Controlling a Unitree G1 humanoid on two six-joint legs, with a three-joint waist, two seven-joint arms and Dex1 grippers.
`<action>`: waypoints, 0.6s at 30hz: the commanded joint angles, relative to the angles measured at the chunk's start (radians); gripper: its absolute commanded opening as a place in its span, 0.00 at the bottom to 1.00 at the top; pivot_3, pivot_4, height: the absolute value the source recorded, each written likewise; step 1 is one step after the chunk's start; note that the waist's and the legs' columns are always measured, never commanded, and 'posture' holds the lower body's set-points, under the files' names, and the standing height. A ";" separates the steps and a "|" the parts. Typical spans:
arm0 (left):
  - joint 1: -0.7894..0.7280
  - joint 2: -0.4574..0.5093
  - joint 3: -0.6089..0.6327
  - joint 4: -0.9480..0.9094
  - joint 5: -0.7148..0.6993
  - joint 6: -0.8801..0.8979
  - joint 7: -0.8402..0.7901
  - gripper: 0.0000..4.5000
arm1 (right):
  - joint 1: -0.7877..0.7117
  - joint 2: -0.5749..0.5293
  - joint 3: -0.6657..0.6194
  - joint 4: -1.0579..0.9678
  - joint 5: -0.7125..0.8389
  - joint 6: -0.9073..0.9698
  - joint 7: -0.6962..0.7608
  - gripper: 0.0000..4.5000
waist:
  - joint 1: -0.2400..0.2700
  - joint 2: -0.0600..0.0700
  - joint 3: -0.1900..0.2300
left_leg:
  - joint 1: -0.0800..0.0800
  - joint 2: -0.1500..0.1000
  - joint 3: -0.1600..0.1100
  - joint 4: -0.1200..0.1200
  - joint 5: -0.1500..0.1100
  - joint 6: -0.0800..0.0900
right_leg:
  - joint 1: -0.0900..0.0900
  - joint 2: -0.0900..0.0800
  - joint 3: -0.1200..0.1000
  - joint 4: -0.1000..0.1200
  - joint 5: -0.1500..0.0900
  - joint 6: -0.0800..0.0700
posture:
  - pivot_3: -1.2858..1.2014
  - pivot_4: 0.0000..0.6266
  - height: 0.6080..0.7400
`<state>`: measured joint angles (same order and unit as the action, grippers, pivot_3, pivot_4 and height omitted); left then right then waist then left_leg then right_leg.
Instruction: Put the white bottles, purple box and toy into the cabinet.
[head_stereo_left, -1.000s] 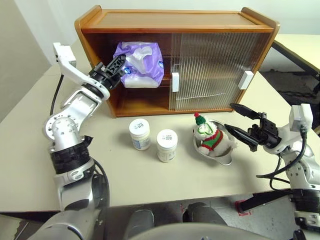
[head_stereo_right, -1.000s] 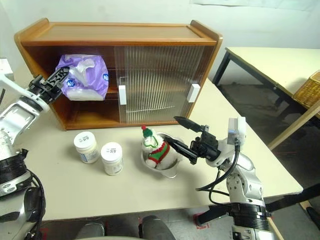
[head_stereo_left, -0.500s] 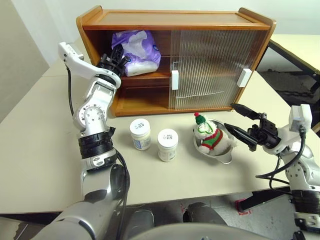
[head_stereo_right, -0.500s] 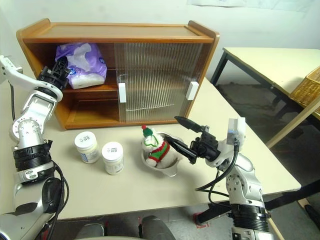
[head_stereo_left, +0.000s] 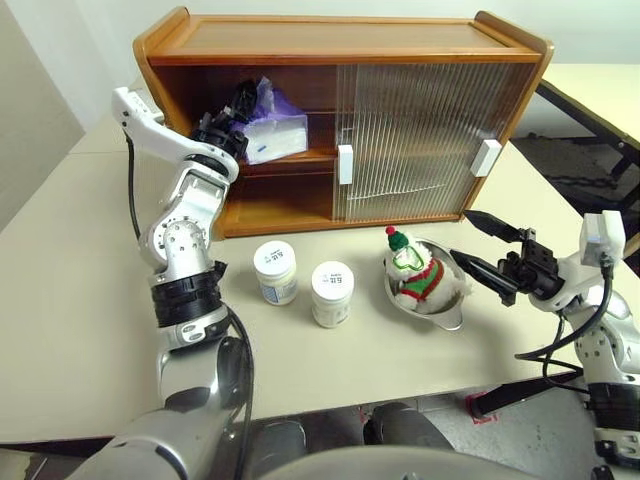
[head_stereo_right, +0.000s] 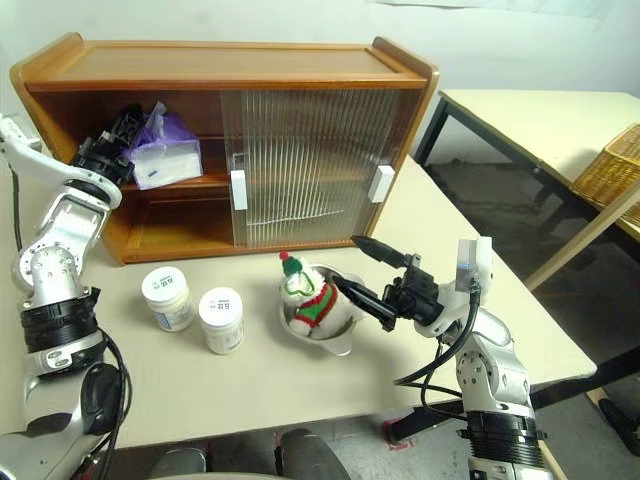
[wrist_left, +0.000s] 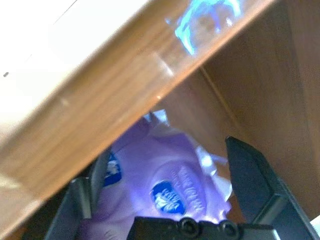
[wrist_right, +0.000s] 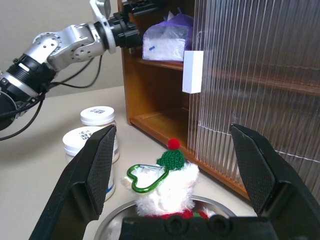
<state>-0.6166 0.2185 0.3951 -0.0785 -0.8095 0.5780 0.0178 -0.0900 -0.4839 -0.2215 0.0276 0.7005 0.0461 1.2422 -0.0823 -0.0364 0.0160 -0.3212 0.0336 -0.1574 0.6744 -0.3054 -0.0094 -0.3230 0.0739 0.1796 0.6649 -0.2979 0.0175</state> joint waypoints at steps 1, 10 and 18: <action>0.066 0.082 -0.078 -0.098 0.035 0.050 -0.100 0.99 | 0.002 -0.002 -0.001 0.013 -0.010 -0.006 0.008 1.00 | 0.001 0.000 0.000 | 0.000 0.000 0.000 0.000 0.000 -0.001 | 0.000 0.000 0.000 0.000 -0.001 0.000 | 0.46 0.00 1.00; 0.181 0.195 -0.128 -0.189 0.043 0.013 -0.356 0.63 | -0.016 -0.001 0.003 0.048 -0.015 -0.017 0.027 1.00 | 0.018 0.000 0.000 | 0.000 0.000 0.000 0.001 -0.006 0.001 | 0.000 0.000 0.000 0.001 -0.003 -0.001 | 0.47 0.00 1.00; 0.262 0.283 -0.265 -0.177 0.185 -0.060 -0.532 0.01 | -0.009 0.018 0.012 0.059 -0.027 -0.032 0.032 1.00 | 0.021 0.000 0.000 | 0.002 0.000 0.000 0.001 -0.008 0.003 | 0.000 0.000 0.000 0.002 -0.003 -0.002 | 0.46 0.00 1.00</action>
<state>-0.3636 0.4957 0.1627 -0.2638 -0.6599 0.5401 -0.4861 -0.1007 -0.4698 -0.2162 0.0819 0.6871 0.0256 1.2699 -0.0617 -0.0363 0.0156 -0.3198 0.0336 -0.1575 0.6757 -0.3130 -0.0063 -0.3228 0.0738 0.1797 0.6667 -0.3010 0.0157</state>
